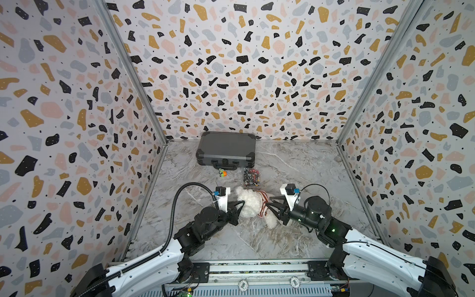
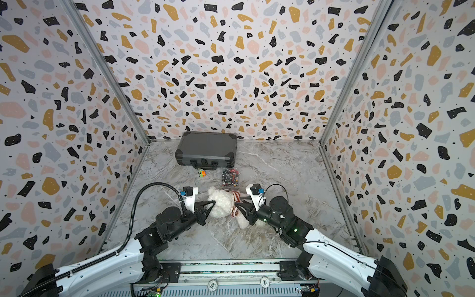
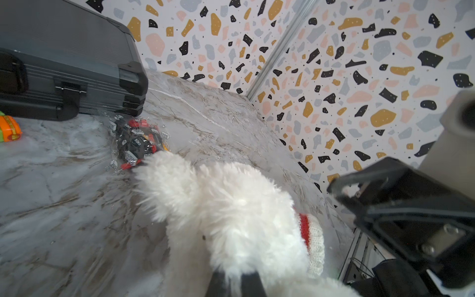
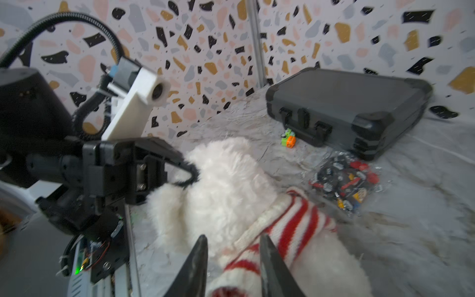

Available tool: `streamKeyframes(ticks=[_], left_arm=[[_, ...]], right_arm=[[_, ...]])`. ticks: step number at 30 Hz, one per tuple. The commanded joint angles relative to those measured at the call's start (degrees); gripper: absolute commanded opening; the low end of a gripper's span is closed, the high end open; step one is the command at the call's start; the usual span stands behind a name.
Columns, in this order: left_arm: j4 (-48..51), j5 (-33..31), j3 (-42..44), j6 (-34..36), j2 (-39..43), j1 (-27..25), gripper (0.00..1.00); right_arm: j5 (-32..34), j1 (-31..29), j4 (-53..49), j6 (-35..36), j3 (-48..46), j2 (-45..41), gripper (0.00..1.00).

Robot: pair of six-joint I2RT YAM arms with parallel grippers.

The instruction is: Dress the teddy bear

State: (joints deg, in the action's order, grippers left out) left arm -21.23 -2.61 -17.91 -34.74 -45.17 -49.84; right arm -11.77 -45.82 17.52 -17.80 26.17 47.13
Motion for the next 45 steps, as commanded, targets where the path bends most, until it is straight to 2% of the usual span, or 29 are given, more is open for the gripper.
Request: streamKeyframes(ticks=[1,5,10,16,26,32,38,42,45], left_arm=[[-3.52,3.72,2.32,5.62,0.93,-1.45,0.0],[-4.21,-0.67,5.49,8.15,1.83,-6.35,0.0],[-4.04,-1.78,6.72,9.52,0.9,-7.15,0.0],[-2.03,-6.06,9.47,11.76,1.64,-8.17,0.0],[0.03,-9.86,10.99,11.28,1.26,-8.25,0.0],[-0.82,-10.07,12.92,10.41,2.94,-8.23,0.0],[-1.25,-10.73,13.64,9.46,3.69,-8.17,0.0],[-3.52,-12.57,12.99,2.86,4.13,-7.92,0.0],[-2.41,-13.77,9.64,-4.97,4.9,-7.34,0.0]], right_arm=[[-1.09,6.87,-8.59,-4.22,2.35,-1.16,0.41],[-6.28,12.77,-9.8,-4.86,2.81,4.33,0.37],[-14.13,12.93,-6.72,-5.11,2.68,11.44,0.34],[-19.54,11.97,-4.24,-5.3,0.99,13.67,0.33],[-18.45,7.85,-3.7,-3.49,1.45,19.14,0.21],[-13.17,6.98,-3.46,-3.81,1.56,18.94,0.14],[-10.36,4.75,-4.38,-2.52,2.61,20.22,0.13],[-9.17,3.11,-5.49,-1.79,2.86,18.53,0.13],[-7.7,2.72,-4.74,-2.06,0.57,9.94,0.21]])
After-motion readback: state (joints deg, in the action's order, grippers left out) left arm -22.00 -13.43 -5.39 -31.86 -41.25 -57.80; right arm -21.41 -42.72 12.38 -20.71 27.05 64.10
